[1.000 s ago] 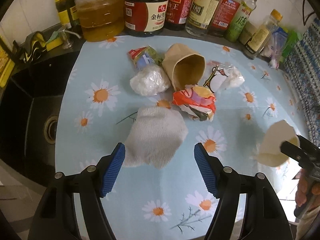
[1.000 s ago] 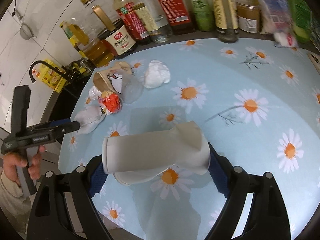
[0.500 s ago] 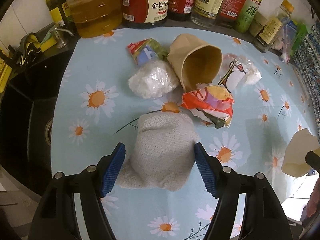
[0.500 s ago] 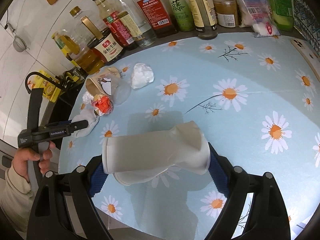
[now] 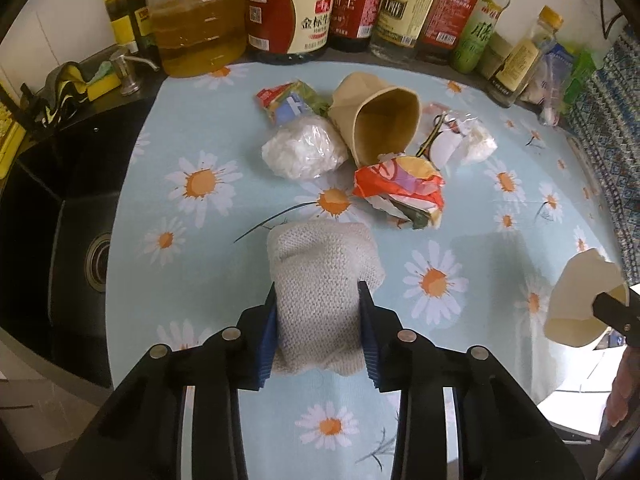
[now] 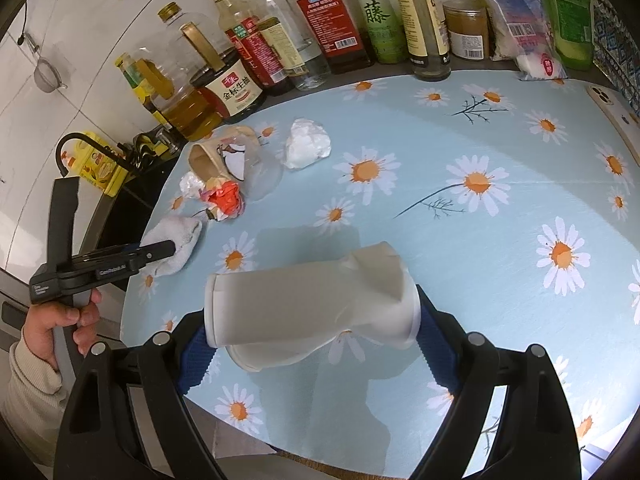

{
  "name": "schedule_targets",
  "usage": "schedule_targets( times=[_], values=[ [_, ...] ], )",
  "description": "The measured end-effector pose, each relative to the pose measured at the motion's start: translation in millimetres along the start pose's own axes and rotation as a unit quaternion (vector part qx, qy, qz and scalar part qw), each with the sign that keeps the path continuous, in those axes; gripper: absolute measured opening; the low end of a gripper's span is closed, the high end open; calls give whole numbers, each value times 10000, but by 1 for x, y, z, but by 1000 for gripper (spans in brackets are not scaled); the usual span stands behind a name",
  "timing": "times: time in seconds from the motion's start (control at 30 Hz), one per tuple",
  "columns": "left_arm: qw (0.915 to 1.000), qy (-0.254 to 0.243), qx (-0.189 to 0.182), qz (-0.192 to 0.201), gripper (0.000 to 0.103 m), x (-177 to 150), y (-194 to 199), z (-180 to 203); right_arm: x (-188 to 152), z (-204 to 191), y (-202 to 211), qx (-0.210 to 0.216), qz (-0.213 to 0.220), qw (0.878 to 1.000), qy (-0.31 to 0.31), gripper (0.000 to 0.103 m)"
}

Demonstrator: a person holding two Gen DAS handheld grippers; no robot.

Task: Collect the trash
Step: 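Carry the white cloth in the left tool while the right tool carries the cup to the bin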

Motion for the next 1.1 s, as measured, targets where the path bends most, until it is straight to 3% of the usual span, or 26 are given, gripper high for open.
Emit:
schedule_targets(
  times=[0.4, 1.1],
  values=[
    [9985, 21, -206, 509, 34, -43, 58, 15, -28, -33, 2, 110, -96, 9996, 246, 86],
    [9984, 111, -364, 406, 34, -160, 95, 27, -125, -93, -6, 278, -503, 9961, 665, 86]
  ],
)
Point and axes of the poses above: each gripper's, at about its wrist camera, not at the fingertips, and y roughly against the way its jaws point, z to its right, x to its top, the point moved 4 cm from there along -y, roughly the way its jaws point, and after that the axes turned 13 degrees about -y, right-handed, at the moved point
